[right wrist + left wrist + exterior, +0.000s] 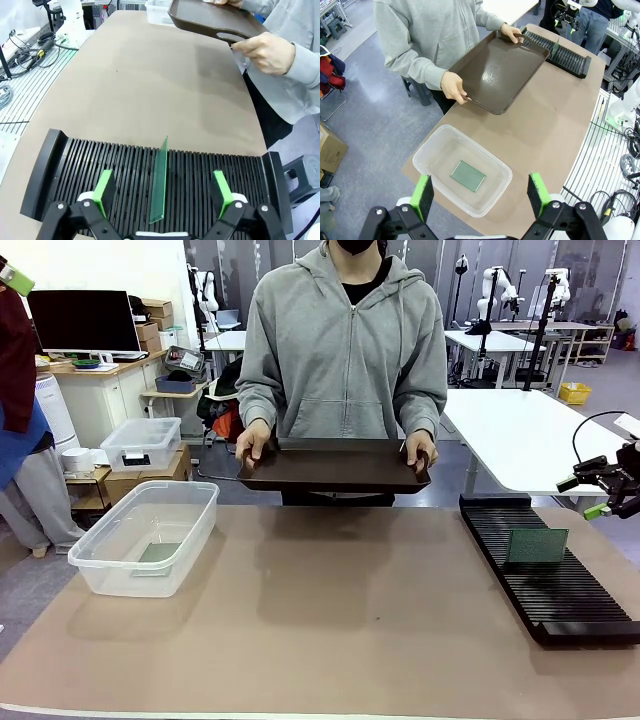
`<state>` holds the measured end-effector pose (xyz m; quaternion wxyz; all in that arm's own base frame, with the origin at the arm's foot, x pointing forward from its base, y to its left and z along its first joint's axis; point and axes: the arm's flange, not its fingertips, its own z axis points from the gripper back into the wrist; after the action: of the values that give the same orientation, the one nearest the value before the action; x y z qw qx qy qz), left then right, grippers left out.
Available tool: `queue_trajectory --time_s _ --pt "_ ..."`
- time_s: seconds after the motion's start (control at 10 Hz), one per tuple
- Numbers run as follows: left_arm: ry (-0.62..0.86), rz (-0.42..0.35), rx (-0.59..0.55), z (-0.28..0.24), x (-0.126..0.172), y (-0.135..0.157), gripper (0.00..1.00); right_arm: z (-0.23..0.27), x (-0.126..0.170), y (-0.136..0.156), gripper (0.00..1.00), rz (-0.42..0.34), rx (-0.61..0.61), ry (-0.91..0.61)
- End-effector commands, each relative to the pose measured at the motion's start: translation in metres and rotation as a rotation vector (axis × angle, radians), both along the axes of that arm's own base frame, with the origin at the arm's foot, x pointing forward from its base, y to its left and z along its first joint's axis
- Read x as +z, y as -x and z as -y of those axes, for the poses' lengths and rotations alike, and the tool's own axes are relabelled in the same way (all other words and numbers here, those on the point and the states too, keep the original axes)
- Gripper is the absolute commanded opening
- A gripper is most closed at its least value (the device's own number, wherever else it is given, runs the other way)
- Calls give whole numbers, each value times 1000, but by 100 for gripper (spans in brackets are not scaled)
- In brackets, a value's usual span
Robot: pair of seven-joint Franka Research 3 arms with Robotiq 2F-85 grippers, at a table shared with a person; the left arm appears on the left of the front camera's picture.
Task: Sort PCBs into racks and boxes based on the side picked up.
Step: If the short side of the Blank PCB is picked up, insert it into the PCB Rack ; if the long side is picked up, place it in the Organizing box.
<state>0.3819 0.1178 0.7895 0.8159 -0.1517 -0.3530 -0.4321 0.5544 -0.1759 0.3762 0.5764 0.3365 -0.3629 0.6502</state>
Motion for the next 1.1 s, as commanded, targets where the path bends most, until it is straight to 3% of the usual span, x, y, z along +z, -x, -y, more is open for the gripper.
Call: queue_trajectory --time_s 0.0,0.4,0.7,1.0 --pt "3 0 -6 1 -1 3 100 2 3 -2 100 3 7 -5" --pt "3 0 -6 1 -1 3 100 0 3 -1 100 5 2 2" --pt "3 0 -6 1 -1 3 100 -54 97 19 100 50 -97 102" --pt "3 0 -6 1 -1 3 100 -94 191 34 100 73 -69 237"
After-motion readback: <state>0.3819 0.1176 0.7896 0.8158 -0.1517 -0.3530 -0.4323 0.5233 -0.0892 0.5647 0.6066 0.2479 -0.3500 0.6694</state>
